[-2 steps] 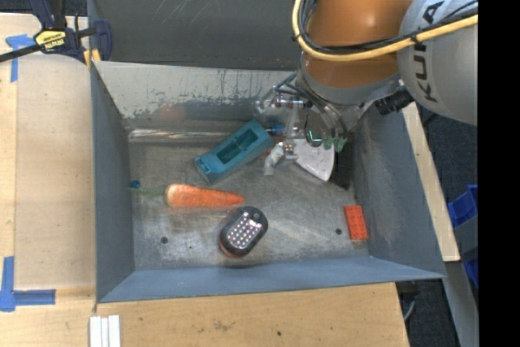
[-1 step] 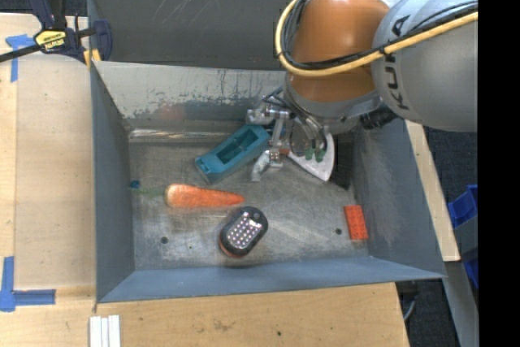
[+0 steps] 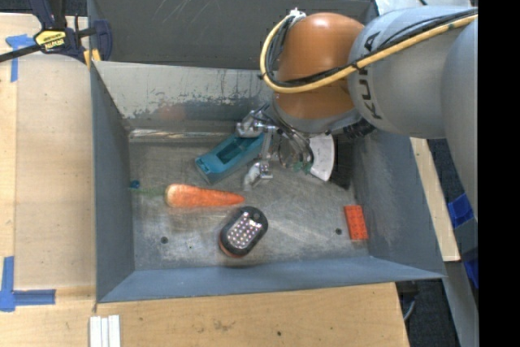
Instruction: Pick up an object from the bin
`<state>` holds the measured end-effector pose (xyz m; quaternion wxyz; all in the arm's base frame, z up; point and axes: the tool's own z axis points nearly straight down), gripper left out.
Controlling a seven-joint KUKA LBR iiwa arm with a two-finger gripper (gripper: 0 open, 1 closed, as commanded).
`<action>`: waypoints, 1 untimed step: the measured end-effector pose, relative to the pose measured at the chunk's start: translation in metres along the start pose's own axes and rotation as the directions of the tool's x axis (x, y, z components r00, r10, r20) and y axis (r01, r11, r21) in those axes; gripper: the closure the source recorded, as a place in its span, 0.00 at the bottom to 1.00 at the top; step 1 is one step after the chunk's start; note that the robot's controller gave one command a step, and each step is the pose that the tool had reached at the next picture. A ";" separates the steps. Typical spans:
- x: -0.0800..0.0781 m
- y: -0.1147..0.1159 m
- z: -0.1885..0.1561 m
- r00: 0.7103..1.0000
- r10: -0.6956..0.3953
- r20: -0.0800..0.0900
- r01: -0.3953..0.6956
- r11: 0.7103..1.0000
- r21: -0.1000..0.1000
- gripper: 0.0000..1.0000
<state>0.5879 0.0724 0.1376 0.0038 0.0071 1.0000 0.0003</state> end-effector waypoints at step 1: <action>-0.017 0.018 0.033 1.000 0.012 0.002 -0.012 1.000 -0.001 0.00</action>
Offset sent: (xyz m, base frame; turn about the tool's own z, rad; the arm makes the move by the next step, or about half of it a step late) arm 0.0288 0.0505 -0.0676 0.0361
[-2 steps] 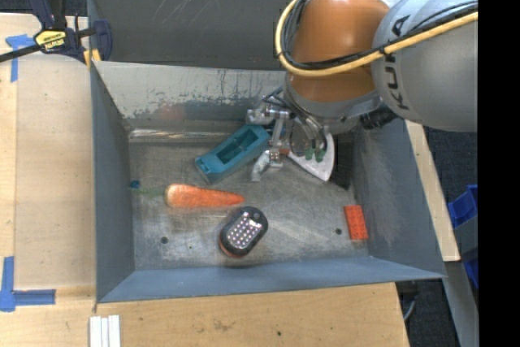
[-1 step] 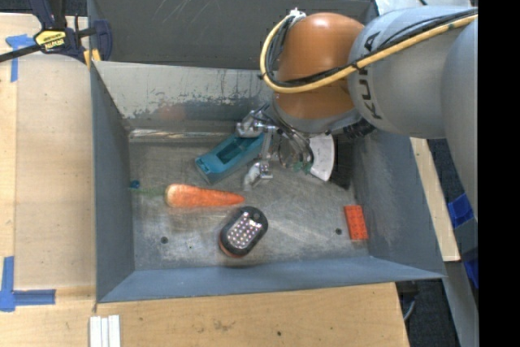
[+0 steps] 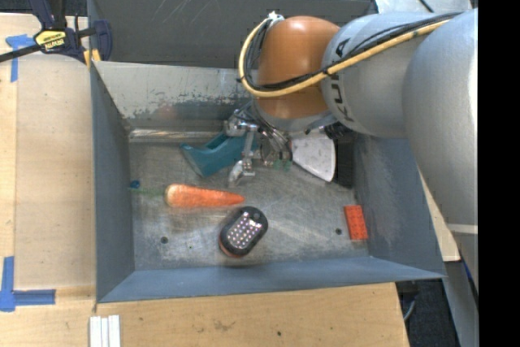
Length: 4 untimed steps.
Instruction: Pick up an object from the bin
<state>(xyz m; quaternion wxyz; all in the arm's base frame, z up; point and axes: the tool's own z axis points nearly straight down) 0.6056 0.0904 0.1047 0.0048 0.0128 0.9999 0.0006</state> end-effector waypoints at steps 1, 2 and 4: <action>-0.016 0.020 0.016 1.000 0.027 0.007 -0.027 1.000 0.010 0.00; -0.011 0.027 0.023 1.000 0.021 0.002 -0.021 1.000 -0.001 1.00; 0.005 0.032 -0.101 1.000 0.005 -0.014 -0.005 1.000 0.003 1.00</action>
Offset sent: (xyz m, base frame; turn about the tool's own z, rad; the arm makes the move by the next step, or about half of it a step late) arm 0.0107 0.0464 -0.0335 0.2297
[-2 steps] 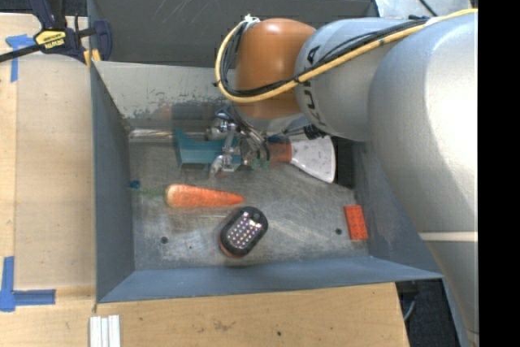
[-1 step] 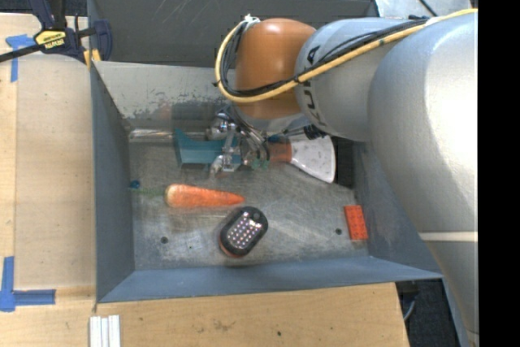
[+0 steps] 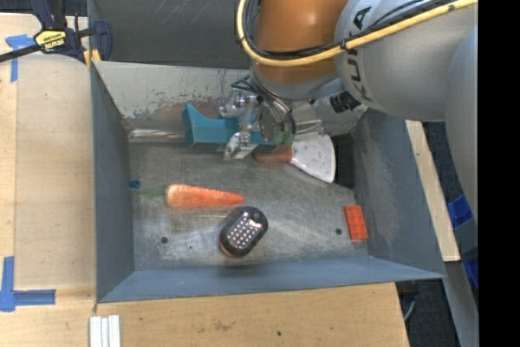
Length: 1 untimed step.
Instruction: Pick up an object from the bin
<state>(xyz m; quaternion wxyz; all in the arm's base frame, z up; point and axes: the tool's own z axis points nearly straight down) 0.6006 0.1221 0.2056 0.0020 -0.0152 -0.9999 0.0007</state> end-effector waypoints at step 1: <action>0.000 0.000 0.000 1.000 0.000 -0.001 0.000 1.000 0.000 1.00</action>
Offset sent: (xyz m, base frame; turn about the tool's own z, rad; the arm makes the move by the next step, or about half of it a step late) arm -0.0241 -0.0243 -0.0121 0.2490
